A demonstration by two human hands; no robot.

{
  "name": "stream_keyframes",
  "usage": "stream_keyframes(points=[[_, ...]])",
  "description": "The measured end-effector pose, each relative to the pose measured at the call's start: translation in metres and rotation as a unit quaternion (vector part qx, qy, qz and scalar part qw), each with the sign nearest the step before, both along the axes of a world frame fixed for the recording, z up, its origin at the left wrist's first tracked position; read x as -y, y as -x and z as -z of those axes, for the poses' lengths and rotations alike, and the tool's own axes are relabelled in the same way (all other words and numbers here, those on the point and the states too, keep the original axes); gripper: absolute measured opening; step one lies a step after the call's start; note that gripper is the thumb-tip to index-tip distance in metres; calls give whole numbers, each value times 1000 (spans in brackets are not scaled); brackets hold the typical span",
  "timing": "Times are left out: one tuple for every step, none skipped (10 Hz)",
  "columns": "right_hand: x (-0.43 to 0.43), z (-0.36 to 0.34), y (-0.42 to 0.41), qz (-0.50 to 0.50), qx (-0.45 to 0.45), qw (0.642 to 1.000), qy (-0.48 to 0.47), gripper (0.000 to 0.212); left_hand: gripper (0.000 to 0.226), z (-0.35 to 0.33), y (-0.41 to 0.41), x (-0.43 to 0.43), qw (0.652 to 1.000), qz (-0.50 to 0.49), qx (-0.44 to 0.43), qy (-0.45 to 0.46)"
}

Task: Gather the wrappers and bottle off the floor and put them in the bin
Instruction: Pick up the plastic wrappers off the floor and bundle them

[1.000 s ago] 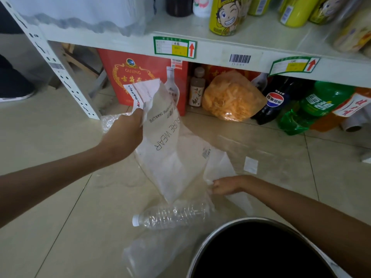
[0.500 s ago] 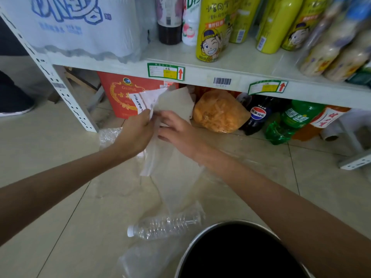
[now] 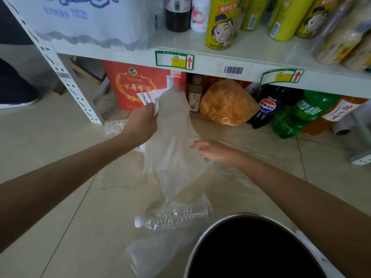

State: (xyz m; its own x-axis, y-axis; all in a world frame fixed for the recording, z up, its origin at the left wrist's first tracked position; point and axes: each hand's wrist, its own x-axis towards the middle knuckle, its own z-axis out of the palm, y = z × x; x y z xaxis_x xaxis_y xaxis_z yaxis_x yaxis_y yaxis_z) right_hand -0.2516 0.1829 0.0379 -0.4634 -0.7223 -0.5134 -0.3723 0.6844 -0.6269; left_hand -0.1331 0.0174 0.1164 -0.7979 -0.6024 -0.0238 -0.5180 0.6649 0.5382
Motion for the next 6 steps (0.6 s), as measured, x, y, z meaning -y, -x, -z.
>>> stream_keyframes(points=[[-28, 44, 9, -104, -46, 975, -192, 51, 22, 8, 7, -2, 1000, 17, -11, 23], [-43, 63, 12, -110, -31, 963, -246, 57, 16, 17, 7, -7, 998, 35, 3, 43], [-49, 89, 20, -111, -49, 950, -288, 54, 15, 25, 5, -12, 997, 51, 4, 57], [-56, 106, 19, -102, -48, 940, -323, 52, 16, 29, 7, -14, 998, 44, -1, 53], [-68, 118, 19, -63, -24, 946, -316, 61, 25, 37, 10, -17, 999, 6, -29, 31], [-74, 104, 16, -15, -20, 954, -300, 64, 27, 37, 8, -18, 998, 40, -16, 40]])
